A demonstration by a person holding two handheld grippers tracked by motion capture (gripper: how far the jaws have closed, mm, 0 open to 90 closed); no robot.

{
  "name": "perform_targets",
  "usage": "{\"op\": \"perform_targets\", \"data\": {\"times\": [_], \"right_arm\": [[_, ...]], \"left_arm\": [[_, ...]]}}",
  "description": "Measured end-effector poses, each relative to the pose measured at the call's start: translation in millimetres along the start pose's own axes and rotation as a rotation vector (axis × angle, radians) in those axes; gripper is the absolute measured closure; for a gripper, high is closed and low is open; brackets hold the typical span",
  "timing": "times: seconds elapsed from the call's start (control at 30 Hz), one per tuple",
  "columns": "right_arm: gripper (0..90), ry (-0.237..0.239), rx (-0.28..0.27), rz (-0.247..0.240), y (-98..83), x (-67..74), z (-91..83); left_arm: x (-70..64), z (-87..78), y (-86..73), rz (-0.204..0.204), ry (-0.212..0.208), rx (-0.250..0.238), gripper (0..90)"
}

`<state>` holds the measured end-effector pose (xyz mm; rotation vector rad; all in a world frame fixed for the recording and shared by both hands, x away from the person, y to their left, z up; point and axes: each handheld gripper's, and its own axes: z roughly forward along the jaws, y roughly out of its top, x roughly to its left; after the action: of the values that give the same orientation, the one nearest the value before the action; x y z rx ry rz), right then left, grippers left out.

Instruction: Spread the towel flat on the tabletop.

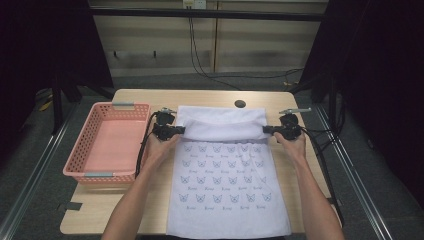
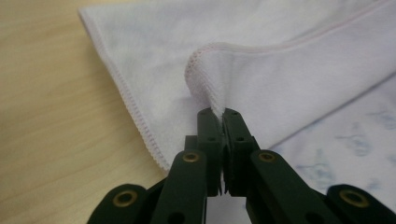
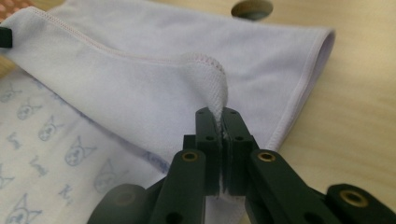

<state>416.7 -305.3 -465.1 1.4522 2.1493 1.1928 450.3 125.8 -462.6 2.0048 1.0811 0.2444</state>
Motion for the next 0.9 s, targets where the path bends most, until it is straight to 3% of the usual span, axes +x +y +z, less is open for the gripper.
{"op": "perform_targets", "data": {"times": [0.1, 0.27, 0.43, 0.67, 0.77, 0.9], "right_arm": [[87.0, 0.016, -0.059, -0.001, 11.5, 2.3, -20.4], [87.1, 0.056, -0.187, 0.0, 26.7, 9.2, -59.4], [87.1, 0.081, -0.185, -0.079, 32.4, 19.9, -84.8], [87.2, 0.124, -0.176, -0.135, 25.1, 36.7, -101.2], [87.2, 0.142, -0.217, -0.145, 30.4, 40.8, -117.5], [87.2, 0.166, -0.279, -0.156, 37.4, 47.3, -140.4]], "left_arm": [[-4.3, -20.4, 6.4, 0.044, -0.028, -0.027, 87.5], [-11.9, -59.5, 19.1, 0.035, -0.09, -0.13, 87.5], [-24.2, -94.7, 20.5, 0.134, -0.102, -0.144, 87.5], [-32.1, -124.4, 5.7, 0.139, -0.155, -0.179, 87.5], [-38.2, -141.8, 6.1, 0.129, -0.2, -0.219, 87.5], [-52.9, -165.0, 5.8, 0.178, -0.22, -0.26, 87.4]]}}
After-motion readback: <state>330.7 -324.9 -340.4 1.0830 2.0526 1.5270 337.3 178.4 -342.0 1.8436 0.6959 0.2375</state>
